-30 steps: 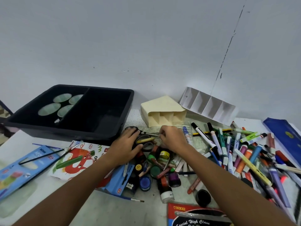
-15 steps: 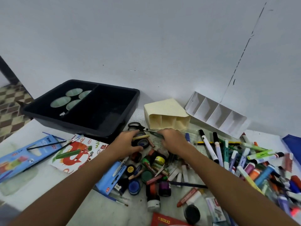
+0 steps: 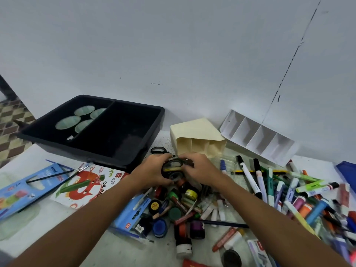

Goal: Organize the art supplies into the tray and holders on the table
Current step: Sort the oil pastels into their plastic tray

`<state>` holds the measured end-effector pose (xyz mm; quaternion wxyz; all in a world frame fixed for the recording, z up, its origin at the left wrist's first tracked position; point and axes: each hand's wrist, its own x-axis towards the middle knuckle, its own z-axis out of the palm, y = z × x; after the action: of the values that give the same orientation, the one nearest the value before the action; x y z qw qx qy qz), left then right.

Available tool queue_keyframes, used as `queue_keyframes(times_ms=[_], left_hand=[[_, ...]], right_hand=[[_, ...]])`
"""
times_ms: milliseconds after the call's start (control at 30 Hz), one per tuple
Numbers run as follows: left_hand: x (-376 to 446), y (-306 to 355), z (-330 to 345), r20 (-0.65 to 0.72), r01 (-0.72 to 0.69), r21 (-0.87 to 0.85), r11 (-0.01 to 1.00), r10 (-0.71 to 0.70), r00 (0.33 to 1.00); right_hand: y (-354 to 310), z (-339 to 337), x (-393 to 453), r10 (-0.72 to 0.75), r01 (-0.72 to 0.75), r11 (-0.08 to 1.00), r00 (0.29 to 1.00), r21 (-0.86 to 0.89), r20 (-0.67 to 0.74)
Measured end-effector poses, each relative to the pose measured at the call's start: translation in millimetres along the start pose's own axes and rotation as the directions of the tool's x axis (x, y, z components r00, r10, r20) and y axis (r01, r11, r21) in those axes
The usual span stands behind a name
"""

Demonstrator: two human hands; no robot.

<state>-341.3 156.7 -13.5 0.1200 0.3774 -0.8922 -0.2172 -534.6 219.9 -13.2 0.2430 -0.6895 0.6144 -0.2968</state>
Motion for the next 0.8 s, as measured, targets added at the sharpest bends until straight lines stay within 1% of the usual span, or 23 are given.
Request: queue_keyframes(times_ms=[133,300,400,467,500,567,600,667,733,800], left_hand=[[-3,-6,1,-0.023,-0.025,-0.05,0.998,0.024,0.999],[1,-10,3,0.046,-0.039,-0.061,0.997,0.042,0.998],[4,-10,1,0.067,-0.039,-0.065,0.997,0.044,0.997],[6,-7,-1,0.041,-0.055,-0.078,0.995,0.058,0.997],[6,-6,-2,0.022,-0.068,-0.071,0.995,0.07,0.997],[6,0,-6,-0.007,-0.098,-0.021,0.995,0.098,0.995],[6,3,-8,-0.025,-0.122,-0.004,0.993,0.121,0.992],[5,11,-12,-0.077,-0.213,0.02,0.977,0.214,0.974],[4,19,-13,-0.117,-0.32,0.084,0.944,0.328,0.937],[3,25,-13,-0.138,-0.382,0.136,0.914,0.4,0.906]], right_hand=[[-6,3,3,0.094,-0.093,0.991,0.996,0.097,-0.006],[-6,0,-1,0.182,-0.182,0.98,0.983,0.084,0.009],[0,-8,-6,0.24,-0.241,0.969,0.97,0.045,0.029],[2,-12,-8,0.277,-0.276,0.961,0.96,0.038,-0.039],[2,-13,-10,0.292,-0.286,0.956,0.952,0.064,-0.096],[-1,-15,-11,0.335,-0.3,0.933,0.926,0.199,-0.172],[-4,-17,-11,0.359,-0.302,0.908,0.918,0.289,-0.168],[-10,-20,-12,0.381,-0.304,0.852,0.918,0.426,-0.107],[-15,-21,-13,0.379,-0.298,0.804,0.923,0.514,-0.058],[-19,-23,-14,0.402,-0.29,0.759,0.913,0.583,-0.068]])
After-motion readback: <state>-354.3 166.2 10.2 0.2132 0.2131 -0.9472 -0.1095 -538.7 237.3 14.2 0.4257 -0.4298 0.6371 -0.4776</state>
